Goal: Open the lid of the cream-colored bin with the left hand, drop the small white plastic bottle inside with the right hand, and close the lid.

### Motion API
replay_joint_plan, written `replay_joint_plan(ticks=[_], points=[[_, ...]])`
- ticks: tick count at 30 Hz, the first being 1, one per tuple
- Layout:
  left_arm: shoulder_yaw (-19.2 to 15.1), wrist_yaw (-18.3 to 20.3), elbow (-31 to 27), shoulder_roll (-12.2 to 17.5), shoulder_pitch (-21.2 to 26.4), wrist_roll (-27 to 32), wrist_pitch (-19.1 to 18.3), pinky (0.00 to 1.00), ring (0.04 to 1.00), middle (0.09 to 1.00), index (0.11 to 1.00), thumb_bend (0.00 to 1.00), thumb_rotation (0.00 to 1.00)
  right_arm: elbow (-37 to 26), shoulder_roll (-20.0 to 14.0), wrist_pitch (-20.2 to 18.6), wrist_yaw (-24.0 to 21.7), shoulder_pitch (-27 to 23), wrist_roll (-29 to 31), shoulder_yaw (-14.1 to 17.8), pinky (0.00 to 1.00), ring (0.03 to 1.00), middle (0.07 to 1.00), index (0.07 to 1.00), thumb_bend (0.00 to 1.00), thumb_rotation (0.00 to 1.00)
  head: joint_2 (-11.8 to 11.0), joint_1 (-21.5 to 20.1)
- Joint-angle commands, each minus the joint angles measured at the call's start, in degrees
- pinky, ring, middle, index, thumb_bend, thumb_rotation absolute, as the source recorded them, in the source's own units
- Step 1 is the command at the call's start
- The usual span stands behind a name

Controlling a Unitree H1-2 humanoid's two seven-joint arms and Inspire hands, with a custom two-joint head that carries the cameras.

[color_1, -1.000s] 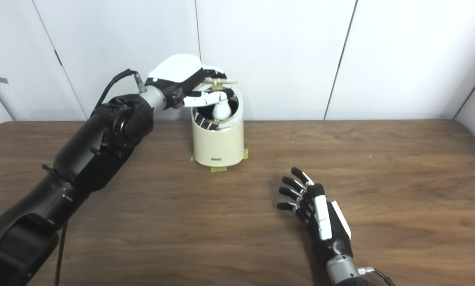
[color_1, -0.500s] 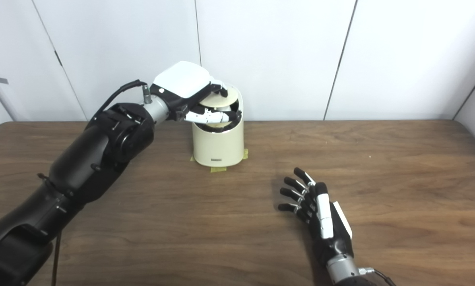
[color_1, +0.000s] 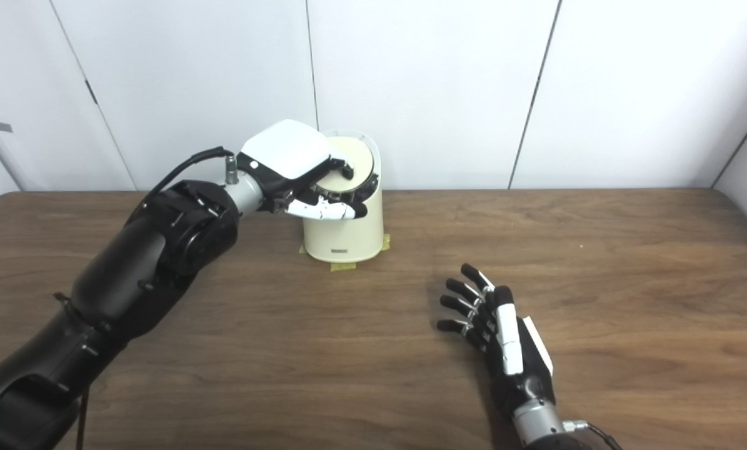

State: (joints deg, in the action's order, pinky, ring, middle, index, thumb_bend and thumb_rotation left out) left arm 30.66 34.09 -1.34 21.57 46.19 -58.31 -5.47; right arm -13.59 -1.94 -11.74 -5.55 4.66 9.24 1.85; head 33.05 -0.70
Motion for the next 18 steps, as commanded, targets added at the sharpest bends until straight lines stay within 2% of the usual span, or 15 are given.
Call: replay_joint_plan(ticks=[1,10,15,18], points=[[-0.4,1.7,-1.2,0.3,0.8,-0.6,0.0,0.83,0.827,0.802,0.796,0.59,1.0,-2.0,0.0,0.2,0.4,-0.9,-0.1,-0.1,0.63,0.795,0.833,0.89,0.62,1.0,0.2,-0.1],[0.0,2.5,0.9,-0.5,-0.4,-0.9,-0.3,0.83,0.836,0.813,0.807,0.59,1.0,-2.3,0.2,-0.6,1.0,-1.1,0.0,-0.1,0.62,0.789,0.828,0.887,0.62,1.0,0.3,-0.3],[0.3,1.6,2.1,-1.4,-1.9,-0.6,0.2,0.81,0.833,0.818,0.807,0.61,1.0,-2.9,0.1,-0.5,0.9,-0.9,0.0,-0.5,0.63,0.791,0.829,0.89,0.6,1.0,0.7,-0.8],[0.8,2.7,2.3,-1.6,-2.5,-0.7,0.1,0.82,0.847,0.831,0.814,0.6,1.0,-3.4,0.2,-0.9,1.1,-0.9,-0.1,-0.5,0.64,0.788,0.827,0.89,0.6,1.0,0.8,-1.0]])
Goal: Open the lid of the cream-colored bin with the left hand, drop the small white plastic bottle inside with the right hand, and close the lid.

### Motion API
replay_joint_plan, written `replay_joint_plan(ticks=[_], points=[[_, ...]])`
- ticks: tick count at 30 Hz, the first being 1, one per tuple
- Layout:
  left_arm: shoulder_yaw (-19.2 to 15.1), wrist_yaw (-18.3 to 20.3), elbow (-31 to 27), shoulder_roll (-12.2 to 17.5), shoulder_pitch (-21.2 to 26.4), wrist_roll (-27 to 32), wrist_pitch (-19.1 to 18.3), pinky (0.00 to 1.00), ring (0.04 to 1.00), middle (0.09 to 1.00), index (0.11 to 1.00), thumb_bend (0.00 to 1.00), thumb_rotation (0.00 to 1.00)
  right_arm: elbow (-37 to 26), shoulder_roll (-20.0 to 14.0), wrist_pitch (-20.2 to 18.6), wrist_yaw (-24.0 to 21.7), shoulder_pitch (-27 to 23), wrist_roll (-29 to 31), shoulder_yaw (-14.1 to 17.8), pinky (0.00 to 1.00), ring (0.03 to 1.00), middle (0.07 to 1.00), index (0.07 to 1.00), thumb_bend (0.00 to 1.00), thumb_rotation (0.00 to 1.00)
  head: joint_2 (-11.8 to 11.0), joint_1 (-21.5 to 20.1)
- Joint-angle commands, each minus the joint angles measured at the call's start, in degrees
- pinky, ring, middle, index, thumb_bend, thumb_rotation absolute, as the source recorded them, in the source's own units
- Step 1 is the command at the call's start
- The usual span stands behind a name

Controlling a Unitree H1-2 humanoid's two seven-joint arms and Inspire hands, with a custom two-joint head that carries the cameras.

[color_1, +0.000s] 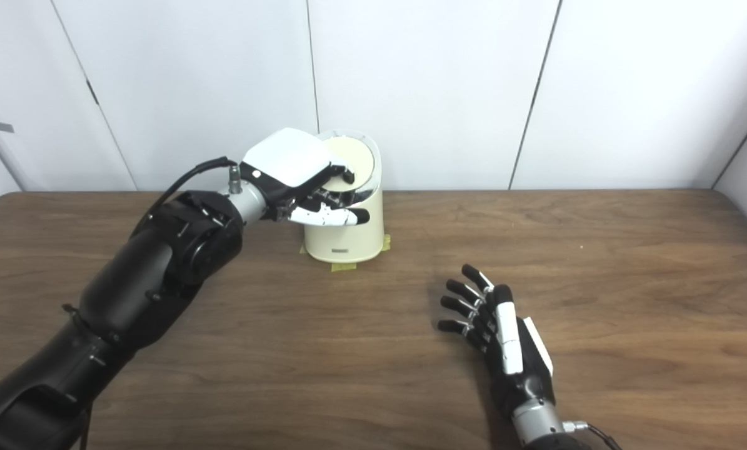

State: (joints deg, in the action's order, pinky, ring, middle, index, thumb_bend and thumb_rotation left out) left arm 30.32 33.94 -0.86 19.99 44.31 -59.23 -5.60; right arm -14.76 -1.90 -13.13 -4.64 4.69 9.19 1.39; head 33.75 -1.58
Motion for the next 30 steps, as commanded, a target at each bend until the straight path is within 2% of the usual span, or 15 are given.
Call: replay_joint_plan(ticks=[1,7,13,20,25,30], points=[[1.4,3.6,1.8,-0.1,-0.8,0.1,0.1,0.83,0.852,0.836,0.82,0.6,1.0,-2.4,0.3,0.3,0.4,-1.0,-0.1,0.0,0.64,0.788,0.827,0.891,0.6,1.0,0.1,-0.2],[2.7,5.4,1.7,-0.4,-2.5,0.4,0.0,0.85,0.868,0.853,0.841,0.59,1.0,-3.2,0.5,-0.3,1.0,-1.1,-0.1,-0.1,0.64,0.79,0.829,0.892,0.61,1.0,0.3,-1.0],[3.6,7.6,0.7,-0.6,-3.0,-0.4,-1.5,0.87,0.89,0.869,0.858,0.59,1.0,-4.0,0.7,-0.9,1.3,-1.1,0.3,0.1,0.65,0.79,0.829,0.89,0.61,1.0,0.2,-1.1],[3.1,6.4,1.3,0.3,-2.9,0.1,-0.6,0.85,0.876,0.859,0.847,0.6,1.0,-4.5,0.5,-1.6,1.4,-1.7,1.6,1.0,0.63,0.774,0.833,0.897,0.62,1.0,0.3,-1.3],[2.4,7.0,0.3,0.5,-2.6,0.8,-0.8,0.87,0.873,0.852,0.845,0.6,1.0,-4.0,0.4,-1.4,1.5,-2.1,1.6,1.3,0.62,0.77,0.83,0.899,0.61,1.0,0.2,-1.0],[0.1,5.0,-1.3,0.6,-1.9,1.3,-0.8,0.83,0.858,0.841,0.838,0.61,1.0,-3.6,0.5,-1.5,1.7,-2.6,1.6,1.4,0.62,0.769,0.829,0.892,0.61,1.0,0.0,-0.9]])
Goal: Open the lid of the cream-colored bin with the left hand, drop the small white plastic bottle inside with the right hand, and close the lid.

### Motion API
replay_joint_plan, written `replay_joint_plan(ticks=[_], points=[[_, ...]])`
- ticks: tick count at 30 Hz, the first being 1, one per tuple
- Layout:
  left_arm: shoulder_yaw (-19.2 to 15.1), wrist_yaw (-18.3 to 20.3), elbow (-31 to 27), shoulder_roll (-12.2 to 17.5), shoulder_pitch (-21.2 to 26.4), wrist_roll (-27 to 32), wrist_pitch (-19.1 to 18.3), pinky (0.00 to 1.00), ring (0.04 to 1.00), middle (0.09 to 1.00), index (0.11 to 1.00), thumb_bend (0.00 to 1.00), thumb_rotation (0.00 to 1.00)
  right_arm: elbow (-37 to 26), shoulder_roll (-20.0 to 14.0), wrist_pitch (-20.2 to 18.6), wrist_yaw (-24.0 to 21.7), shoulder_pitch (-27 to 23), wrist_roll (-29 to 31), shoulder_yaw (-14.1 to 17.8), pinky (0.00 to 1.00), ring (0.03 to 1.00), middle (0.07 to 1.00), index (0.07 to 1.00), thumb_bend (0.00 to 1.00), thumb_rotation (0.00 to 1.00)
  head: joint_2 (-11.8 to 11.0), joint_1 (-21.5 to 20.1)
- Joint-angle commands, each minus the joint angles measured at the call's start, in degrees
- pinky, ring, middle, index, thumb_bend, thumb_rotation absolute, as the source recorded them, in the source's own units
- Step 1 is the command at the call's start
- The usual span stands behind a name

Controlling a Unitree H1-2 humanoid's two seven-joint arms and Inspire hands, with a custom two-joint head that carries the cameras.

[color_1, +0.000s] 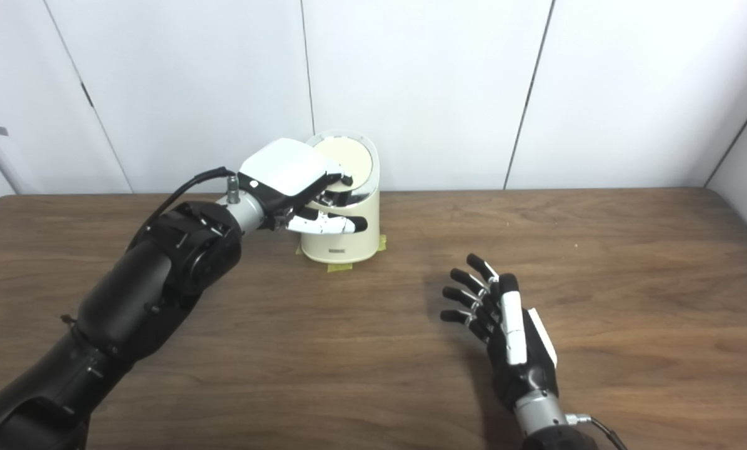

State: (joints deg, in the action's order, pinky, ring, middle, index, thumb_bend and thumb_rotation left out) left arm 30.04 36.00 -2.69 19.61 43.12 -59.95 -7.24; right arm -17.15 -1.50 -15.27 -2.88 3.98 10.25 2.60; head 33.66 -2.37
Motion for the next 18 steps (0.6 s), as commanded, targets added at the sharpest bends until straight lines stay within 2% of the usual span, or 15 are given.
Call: replay_joint_plan(ticks=[1,6,10,14,18], points=[[-0.1,2.7,0.3,0.9,-0.6,2.2,0.7,0.83,0.857,0.839,0.834,0.6,1.0,-1.0,0.1,0.6,0.0,-1.9,0.5,0.2,0.62,0.77,0.831,0.892,0.61,1.0,0.0,0.0],[-4.3,0.4,-3.6,1.4,-0.5,3.5,0.2,0.8,0.843,0.826,0.825,0.57,0.95,-0.2,-0.2,1.1,-0.4,-2.5,0.3,0.0,0.63,0.773,0.833,0.889,0.59,1.0,-0.2,0.3],[-9.0,-1.5,-8.2,1.8,-1.2,4.9,-1.0,0.77,0.834,0.816,0.816,0.55,0.91,0.6,-0.4,1.1,-0.7,-3.1,0.6,-0.1,0.62,0.77,0.833,0.883,0.6,1.0,-0.4,0.4],[-13.7,-3.6,-13.0,1.4,-3.4,5.1,-2.5,0.72,0.818,0.805,0.802,0.52,0.86,1.3,-0.6,1.5,-0.9,-3.4,0.1,-0.4,0.62,0.771,0.835,0.882,0.6,0.99,-0.7,0.5],[-18.3,-5.3,-17.0,0.2,-6.5,7.6,-4.5,0.74,0.841,0.834,0.825,0.47,0.78,1.6,-0.9,1.7,-1.2,-3.4,0.1,-0.7,0.62,0.776,0.839,0.885,0.61,0.98,-0.8,0.8]])
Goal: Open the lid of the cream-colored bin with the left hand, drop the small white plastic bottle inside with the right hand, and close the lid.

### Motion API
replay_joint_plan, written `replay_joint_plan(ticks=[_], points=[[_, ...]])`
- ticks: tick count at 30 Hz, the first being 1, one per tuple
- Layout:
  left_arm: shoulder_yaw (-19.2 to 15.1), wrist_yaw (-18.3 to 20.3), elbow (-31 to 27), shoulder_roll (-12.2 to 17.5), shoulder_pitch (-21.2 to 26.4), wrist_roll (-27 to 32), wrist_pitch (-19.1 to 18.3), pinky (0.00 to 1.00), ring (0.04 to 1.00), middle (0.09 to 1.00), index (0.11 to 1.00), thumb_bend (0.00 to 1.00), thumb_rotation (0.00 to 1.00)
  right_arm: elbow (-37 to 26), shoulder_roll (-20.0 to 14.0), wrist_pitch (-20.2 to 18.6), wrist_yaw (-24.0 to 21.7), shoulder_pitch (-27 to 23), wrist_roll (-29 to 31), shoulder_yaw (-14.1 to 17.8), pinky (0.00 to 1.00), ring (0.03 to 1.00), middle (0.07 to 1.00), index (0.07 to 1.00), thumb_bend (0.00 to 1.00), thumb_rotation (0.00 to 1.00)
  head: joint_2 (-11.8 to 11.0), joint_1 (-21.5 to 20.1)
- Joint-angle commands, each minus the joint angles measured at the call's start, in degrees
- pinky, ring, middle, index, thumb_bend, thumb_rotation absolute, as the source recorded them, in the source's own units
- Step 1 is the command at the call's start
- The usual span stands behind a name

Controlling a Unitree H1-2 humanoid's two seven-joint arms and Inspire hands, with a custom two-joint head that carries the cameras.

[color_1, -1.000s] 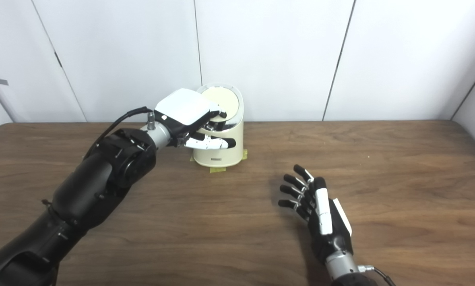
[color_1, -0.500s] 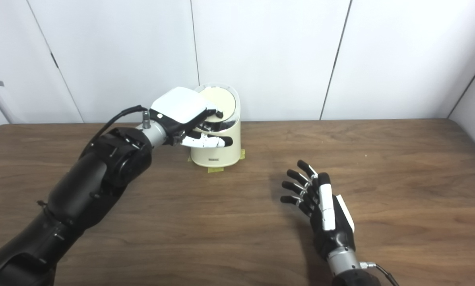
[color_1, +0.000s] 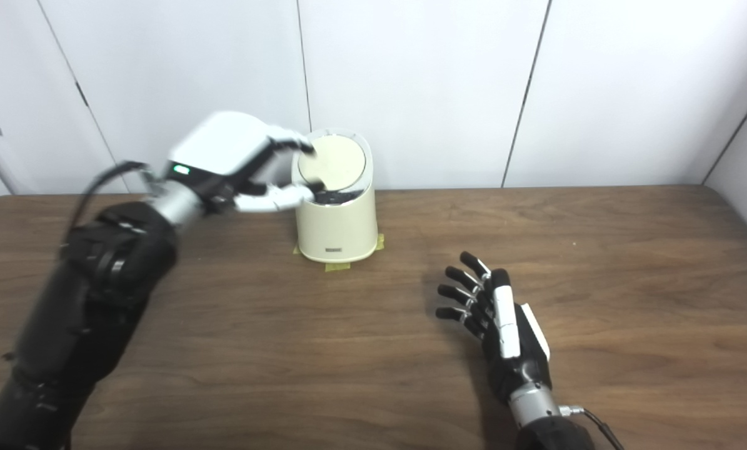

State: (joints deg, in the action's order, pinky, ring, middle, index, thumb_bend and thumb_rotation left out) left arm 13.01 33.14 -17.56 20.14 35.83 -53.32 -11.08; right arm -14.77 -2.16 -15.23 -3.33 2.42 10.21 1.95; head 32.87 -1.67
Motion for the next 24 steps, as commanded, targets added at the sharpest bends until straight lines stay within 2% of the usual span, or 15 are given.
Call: replay_joint_plan(ticks=[1,3,6,7,9,11,14,17,20,22,24], points=[[-2.7,-3.0,-3.3,-0.7,-0.4,2.5,-1.2,0.74,0.846,0.838,0.828,0.46,0.76,-0.8,-0.3,1.6,-0.7,-1.8,0.0,-0.1,0.62,0.776,0.839,0.885,0.61,0.98,0.0,0.1],[-5.6,-4.1,-6.1,-1.9,-3.9,6.1,-2.8,0.76,0.864,0.852,0.837,0.43,0.67,-0.8,-0.5,1.6,-0.5,-1.8,-0.4,-0.3,0.61,0.771,0.836,0.882,0.61,0.98,-0.1,0.2],[-8.5,-5.5,-9.2,-3.9,-8.8,9.4,-5.0,0.78,0.874,0.865,0.845,0.4,0.65,-0.6,-0.5,1.8,-0.7,-1.8,-0.3,-0.2,0.6,0.767,0.835,0.881,0.61,0.97,-0.1,0.2],[-9.9,-7.3,-10.0,-5.4,-11.7,11.7,-5.0,0.78,0.872,0.864,0.845,0.4,0.64,-0.5,-0.6,1.9,-0.7,-1.9,-0.2,-0.2,0.6,0.766,0.835,0.881,0.61,0.97,0.2,0.1],[-12.1,-10.6,-10.9,-7.7,-16.6,15.8,-4.2,0.71,0.803,0.831,0.834,0.37,0.54,-0.6,-0.8,1.8,-0.9,-1.9,-0.1,-0.3,0.61,0.765,0.838,0.885,0.61,0.97,0.2,0.2],[-14.4,-12.8,-11.0,-9.7,-21.3,20.8,-3.8,0.7,0.785,0.82,0.839,0.35,0.51,-0.5,-1.1,2.1,-1.1,-1.9,-0.4,-0.4,0.61,0.766,0.84,0.885,0.61,0.97,0.3,0.7],[-16.9,-14.6,-10.3,-11.6,-25.5,26.9,-4.5,0.72,0.789,0.819,0.853,0.32,0.52,-0.2,-1.3,2.4,-1.1,-2.1,-1.0,-0.6,0.61,0.765,0.838,0.886,0.62,0.97,0.2,0.8],[-19.3,-15.9,-9.5,-13.4,-28.7,32.7,-6.7,0.75,0.813,0.824,0.863,0.3,0.52,-0.1,-1.2,2.4,-1.0,-2.2,-1.3,-0.8,0.61,0.768,0.837,0.889,0.62,0.97,0.1,0.9],[-21.1,-16.4,-8.8,-14.2,-31.3,38.8,-8.6,0.79,0.834,0.843,0.885,0.29,0.6,-0.4,-0.7,2.7,-0.7,-2.3,-1.2,-0.8,0.61,0.765,0.829,0.885,0.62,0.95,0.3,0.8],[-22.3,-16.9,-7.4,-14.3,-32.7,42.8,-8.1,0.8,0.829,0.844,0.891,0.29,0.68,-1.1,-0.4,2.5,-0.3,-2.2,-1.4,-0.8,0.6,0.762,0.824,0.878,0.62,0.95,0.3,0.8],[-23.6,-18.1,-6.5,-15.3,-33.9,46.4,-8.6,0.81,0.823,0.839,0.884,0.35,0.7,-1.7,-0.4,2.3,-0.3,-1.9,-1.6,-0.8,0.6,0.764,0.825,0.879,0.62,0.95,0.4,0.7]])
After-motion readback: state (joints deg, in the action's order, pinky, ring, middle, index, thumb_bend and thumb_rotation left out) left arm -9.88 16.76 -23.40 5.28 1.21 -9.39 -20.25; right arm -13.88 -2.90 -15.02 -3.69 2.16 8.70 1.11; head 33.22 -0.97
